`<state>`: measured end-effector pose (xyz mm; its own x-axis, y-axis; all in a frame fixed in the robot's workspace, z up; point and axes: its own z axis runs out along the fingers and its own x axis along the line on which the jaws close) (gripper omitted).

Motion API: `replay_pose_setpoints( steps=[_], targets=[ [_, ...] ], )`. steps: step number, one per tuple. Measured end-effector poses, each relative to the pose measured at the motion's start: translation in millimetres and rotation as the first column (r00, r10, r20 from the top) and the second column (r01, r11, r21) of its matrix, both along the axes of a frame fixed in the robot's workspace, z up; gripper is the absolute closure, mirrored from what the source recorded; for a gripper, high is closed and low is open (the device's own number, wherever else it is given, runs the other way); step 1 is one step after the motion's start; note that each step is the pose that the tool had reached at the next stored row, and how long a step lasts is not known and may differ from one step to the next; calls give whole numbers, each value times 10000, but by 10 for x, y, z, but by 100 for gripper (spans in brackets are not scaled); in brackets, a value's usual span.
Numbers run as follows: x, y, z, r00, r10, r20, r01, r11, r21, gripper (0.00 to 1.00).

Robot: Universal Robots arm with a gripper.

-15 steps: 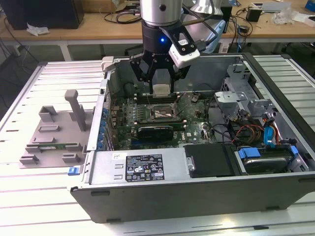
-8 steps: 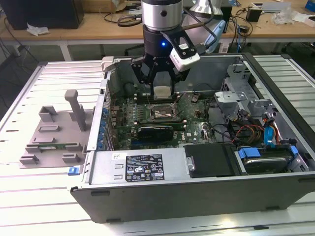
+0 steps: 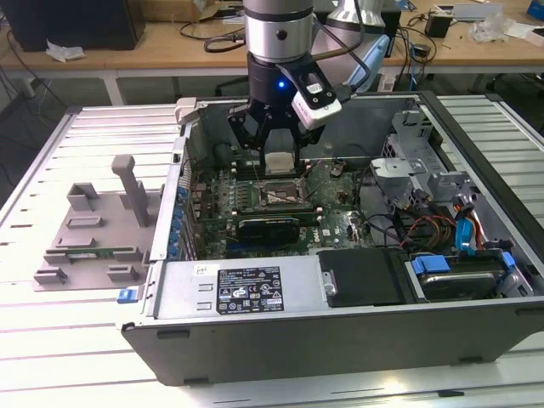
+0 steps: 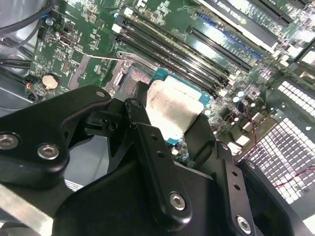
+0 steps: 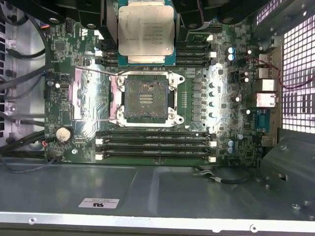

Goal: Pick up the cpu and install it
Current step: 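Pick up the cpu and move it towards the insertion slot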

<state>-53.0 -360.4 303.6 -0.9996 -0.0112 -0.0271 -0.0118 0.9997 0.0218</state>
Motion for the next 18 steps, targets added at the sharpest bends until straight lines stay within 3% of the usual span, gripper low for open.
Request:
replay_pose_setpoints(
  steps=[4, 18],
  targets=[
    [0, 43, -86, 10000, 13, 0, -13, 10000, -1, 45],
    [57, 193, -265, 10000, 92, 0, -92, 10000, 0, 45]
  ],
)
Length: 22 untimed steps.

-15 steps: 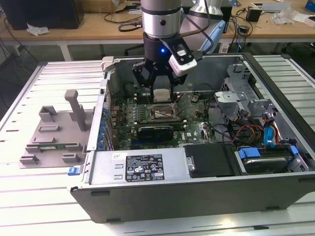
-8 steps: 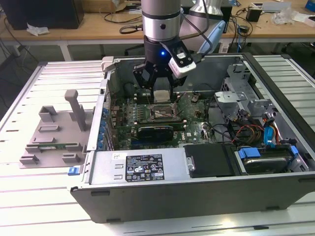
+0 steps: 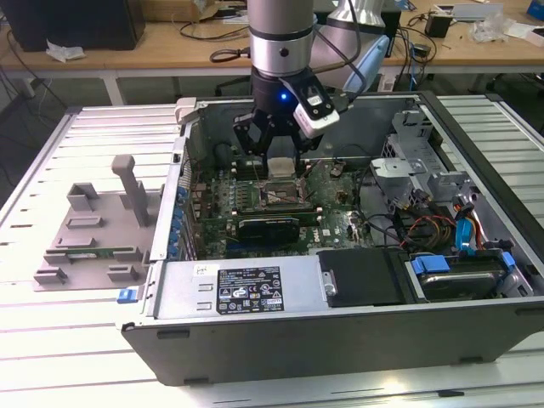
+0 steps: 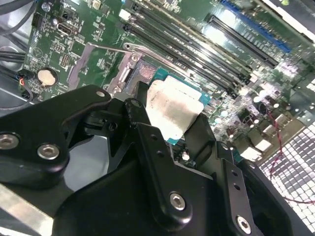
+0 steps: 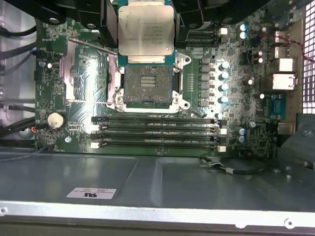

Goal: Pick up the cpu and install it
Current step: 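Pick up the cpu and move it towards the insertion slot, then place the cpu into insertion slot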

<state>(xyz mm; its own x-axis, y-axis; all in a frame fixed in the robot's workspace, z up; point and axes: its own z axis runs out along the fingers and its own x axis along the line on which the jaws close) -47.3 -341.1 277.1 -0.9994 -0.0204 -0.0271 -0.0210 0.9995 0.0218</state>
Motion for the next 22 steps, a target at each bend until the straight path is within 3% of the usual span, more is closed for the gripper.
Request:
replay_pose_setpoints(
  steps=[5, 10, 22],
  targets=[
    [27, 69, -60, 10000, 17, -1, -17, 10000, 0, 45],
    [28, 107, -107, 10000, 19, 1, -19, 10000, 1, 45],
    [27, 108, -110, 10000, 18, 0, -18, 10000, 0, 45]
  ],
)
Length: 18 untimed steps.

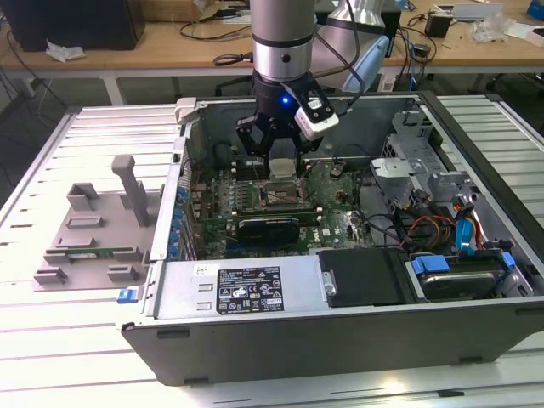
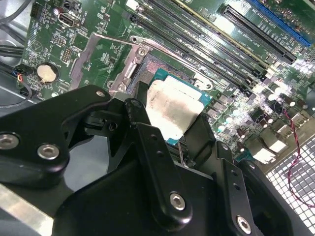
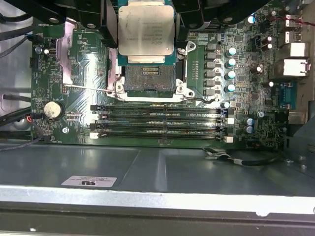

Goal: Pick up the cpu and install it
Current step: 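Place the cpu into insertion slot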

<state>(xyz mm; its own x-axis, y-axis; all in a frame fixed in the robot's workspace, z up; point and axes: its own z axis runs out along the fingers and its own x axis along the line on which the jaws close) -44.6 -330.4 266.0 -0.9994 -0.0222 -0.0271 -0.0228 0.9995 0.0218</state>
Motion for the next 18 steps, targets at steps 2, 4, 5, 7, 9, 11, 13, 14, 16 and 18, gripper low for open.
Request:
replay_pose_setpoints(
  steps=[2, 4, 5, 7, 9, 11, 13, 14, 16, 18],
  targets=[
    [0, 0, 0, 10000, -23, 0, 23, 10000, 1, 45],
    [0, 0, -1, 9994, -349, 1, 349, 9994, 2, 45],
    [0, 0, 0, 9973, -737, 0, 737, 9973, 1, 45],
    [0, 0, -1, 9918, -1277, 0, 1277, 9918, 2, 45],
    [0, 0, -1, 9861, -1664, 0, 1664, 9861, 1, 45],
    [0, 0, -1, 9768, -2141, 0, 2141, 9768, 1, 45],
    [0, 0, -1, 9654, -2607, 0, 2607, 9654, 1, 45],
    [0, 0, 0, 9569, -2904, 0, 2904, 9569, 1, 45],
    [0, 0, 0, 9446, -3281, 0, 3281, 9446, 1, 45],
    [0, 0, 0, 9209, -3899, 0, 3899, 9209, 1, 45]
  ],
)
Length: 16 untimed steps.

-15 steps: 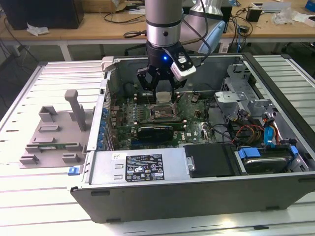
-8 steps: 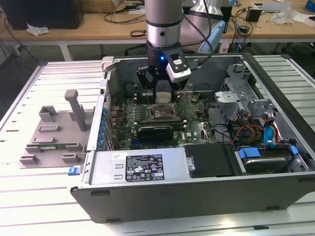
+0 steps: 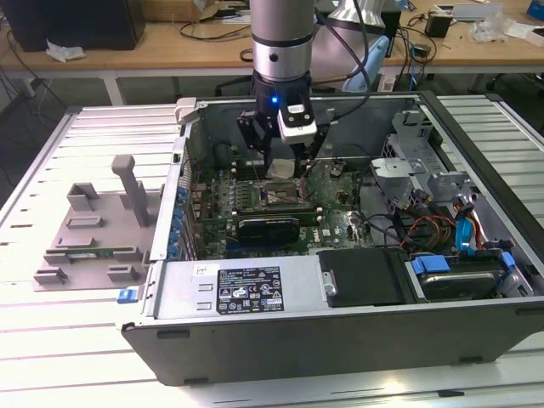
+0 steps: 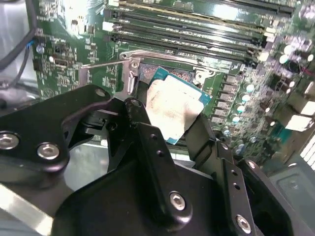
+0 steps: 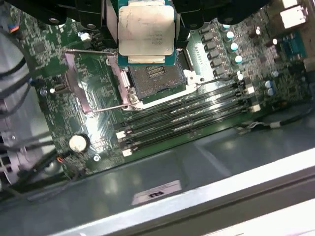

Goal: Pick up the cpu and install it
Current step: 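Place the cpu into insertion slot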

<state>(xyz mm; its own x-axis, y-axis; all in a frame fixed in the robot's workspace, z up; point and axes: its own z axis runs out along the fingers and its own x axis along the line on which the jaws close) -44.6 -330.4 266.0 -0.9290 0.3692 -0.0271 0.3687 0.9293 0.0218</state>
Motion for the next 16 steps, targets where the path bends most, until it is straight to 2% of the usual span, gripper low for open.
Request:
replay_pose_setpoints(
  steps=[4, 8, 13, 15, 16],
  targets=[
    [0, 0, 0, 9970, -774, 0, 774, 9970, 1, 45],
    [0, 0, 0, 9880, -1542, 0, 1542, 9880, 0, 45],
    [0, 0, 0, 9692, -2464, 0, 2464, 9692, 0, 45],
    [0, 0, 0, 9520, -3062, 0, 3062, 9520, 0, 45],
    [0, 0, 0, 9405, -3397, 0, 3397, 9405, 1, 45]
  ],
)
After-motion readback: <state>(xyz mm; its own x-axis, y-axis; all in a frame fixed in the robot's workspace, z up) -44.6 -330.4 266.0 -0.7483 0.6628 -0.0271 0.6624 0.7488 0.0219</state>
